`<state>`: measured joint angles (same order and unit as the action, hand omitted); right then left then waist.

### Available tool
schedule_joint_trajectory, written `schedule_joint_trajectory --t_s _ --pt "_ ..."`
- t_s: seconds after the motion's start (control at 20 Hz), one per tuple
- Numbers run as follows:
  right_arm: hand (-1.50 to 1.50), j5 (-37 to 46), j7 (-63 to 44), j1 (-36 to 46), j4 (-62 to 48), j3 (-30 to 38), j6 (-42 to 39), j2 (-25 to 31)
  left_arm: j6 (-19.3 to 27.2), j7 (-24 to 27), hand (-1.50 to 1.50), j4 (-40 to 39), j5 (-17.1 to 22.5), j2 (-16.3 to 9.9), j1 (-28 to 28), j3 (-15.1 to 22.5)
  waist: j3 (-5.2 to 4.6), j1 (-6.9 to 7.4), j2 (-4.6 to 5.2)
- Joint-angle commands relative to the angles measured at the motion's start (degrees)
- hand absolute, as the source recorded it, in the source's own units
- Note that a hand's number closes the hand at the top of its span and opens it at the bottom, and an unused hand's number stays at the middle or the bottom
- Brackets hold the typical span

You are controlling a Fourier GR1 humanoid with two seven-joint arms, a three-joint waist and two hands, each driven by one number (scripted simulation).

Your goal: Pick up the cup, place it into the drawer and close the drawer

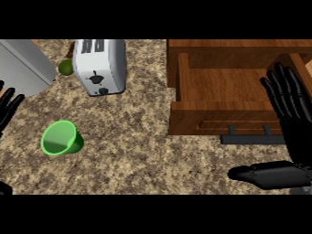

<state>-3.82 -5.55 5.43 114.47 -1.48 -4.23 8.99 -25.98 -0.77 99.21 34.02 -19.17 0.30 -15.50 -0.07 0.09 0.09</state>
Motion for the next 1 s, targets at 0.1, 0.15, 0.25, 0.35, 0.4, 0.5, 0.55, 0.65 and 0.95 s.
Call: schedule_joint_trajectory --t_s 0.1,0.15,0.25,0.35,0.4,0.5,0.55,0.65,0.95 --pt "-1.50 -0.61 1.73 2.03 -3.64 0.72 -2.35 0.20 -4.73 3.24 -1.50 -17.39 -2.89 -3.70 -7.38 -3.40 0.05 -0.41 0.03" --pt "-1.50 -2.00 1.81 4.02 -6.44 3.12 -2.83 0.79 -3.41 5.10 -1.50 -15.08 -7.34 -0.04 -4.60 -0.40 0.06 -0.18 -0.01" --pt "-1.50 -1.15 3.47 3.11 -7.05 1.97 -3.77 0.69 -4.37 7.63 -1.50 -21.54 -9.84 -0.83 -6.35 -1.14 0.05 -0.34 0.04" --pt "-1.50 0.89 3.42 4.03 -6.49 1.65 -1.55 -0.78 -6.88 11.00 -1.50 -26.71 -11.39 -2.38 -7.52 -2.52 0.04 -0.28 0.00" --pt "-1.50 -1.09 2.84 5.15 -7.24 3.54 -3.33 0.65 -2.62 8.89 -1.50 -22.85 -13.76 0.79 -7.68 0.67 0.06 -0.20 -0.05" --pt "-1.50 -0.38 -0.94 8.60 -6.11 3.27 -1.47 0.56 -9.65 15.98 -1.50 -34.39 -13.92 -3.91 -7.83 -3.63 0.00 -0.35 0.06" --pt "-1.50 -1.58 1.90 7.70 -7.69 4.35 -2.72 0.38 -9.29 16.77 -1.50 -32.60 -14.46 -2.68 -5.94 -3.25 0.04 -0.13 -0.03" --pt "-1.50 -0.95 1.85 0.58 -1.96 2.62 -4.46 0.83 -5.18 19.45 -1.50 -32.69 -19.17 -0.31 -5.20 -1.65 0.05 -0.38 -0.10" --pt "-1.50 -4.11 -1.91 8.55 -5.12 6.95 -4.83 2.96 -6.33 34.50 -1.50 -54.76 -28.15 -2.39 -12.37 -0.94 -0.02 -0.69 0.08"
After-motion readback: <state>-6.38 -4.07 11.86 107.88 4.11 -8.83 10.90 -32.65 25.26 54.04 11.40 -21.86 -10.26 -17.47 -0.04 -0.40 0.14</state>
